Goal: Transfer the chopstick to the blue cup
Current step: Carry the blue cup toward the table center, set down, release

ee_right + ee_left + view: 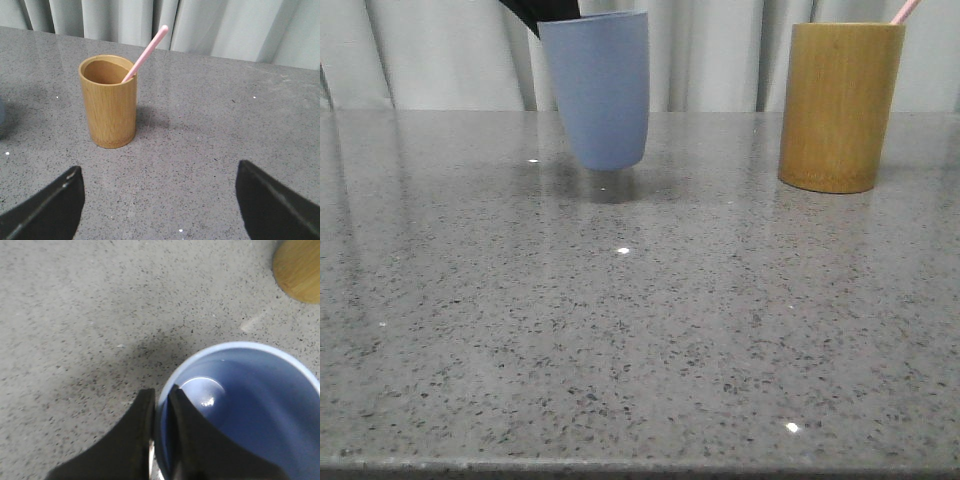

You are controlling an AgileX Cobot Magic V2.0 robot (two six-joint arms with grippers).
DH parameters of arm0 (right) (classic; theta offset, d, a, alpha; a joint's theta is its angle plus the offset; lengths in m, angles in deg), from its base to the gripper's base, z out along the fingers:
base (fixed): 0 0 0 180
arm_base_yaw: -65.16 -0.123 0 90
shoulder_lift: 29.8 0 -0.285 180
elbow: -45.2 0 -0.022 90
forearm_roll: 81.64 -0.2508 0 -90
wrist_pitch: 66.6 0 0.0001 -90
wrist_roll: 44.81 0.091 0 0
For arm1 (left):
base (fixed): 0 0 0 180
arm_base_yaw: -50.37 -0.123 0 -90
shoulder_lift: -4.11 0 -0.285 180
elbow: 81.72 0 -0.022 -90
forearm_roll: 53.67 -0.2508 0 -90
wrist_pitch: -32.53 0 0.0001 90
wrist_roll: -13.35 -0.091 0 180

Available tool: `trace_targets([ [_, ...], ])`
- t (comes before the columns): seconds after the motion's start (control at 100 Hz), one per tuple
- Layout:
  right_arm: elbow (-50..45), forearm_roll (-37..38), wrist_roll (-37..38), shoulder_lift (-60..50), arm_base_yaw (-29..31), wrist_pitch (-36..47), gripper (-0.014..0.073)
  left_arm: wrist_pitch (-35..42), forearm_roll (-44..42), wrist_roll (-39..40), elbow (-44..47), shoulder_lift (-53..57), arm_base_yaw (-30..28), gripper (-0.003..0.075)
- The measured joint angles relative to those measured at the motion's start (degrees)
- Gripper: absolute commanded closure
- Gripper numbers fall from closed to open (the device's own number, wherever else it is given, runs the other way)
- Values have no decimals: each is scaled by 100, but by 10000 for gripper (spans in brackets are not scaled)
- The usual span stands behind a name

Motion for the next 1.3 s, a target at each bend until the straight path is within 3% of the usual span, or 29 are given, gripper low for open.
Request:
trace_targets([
  [0.76, 0, 0, 0, 0, 0, 0, -20, -101, -135, 0, -112, -322, 70, 723],
  [0.88, 0, 0, 0, 0, 0, 0, -20, -227, -135, 0, -135, -322, 70, 610],
  [1.12, 0, 0, 0, 0, 0, 0, -20, -580, -135, 0, -449, -390, 70, 209],
  [1.19, 0, 0, 0, 0, 0, 0, -20, -683, -135, 0, -612, -403, 70, 156],
  [1.3, 0, 0, 0, 0, 0, 0, -20, -925, -135, 0, -882, -403, 70, 151],
])
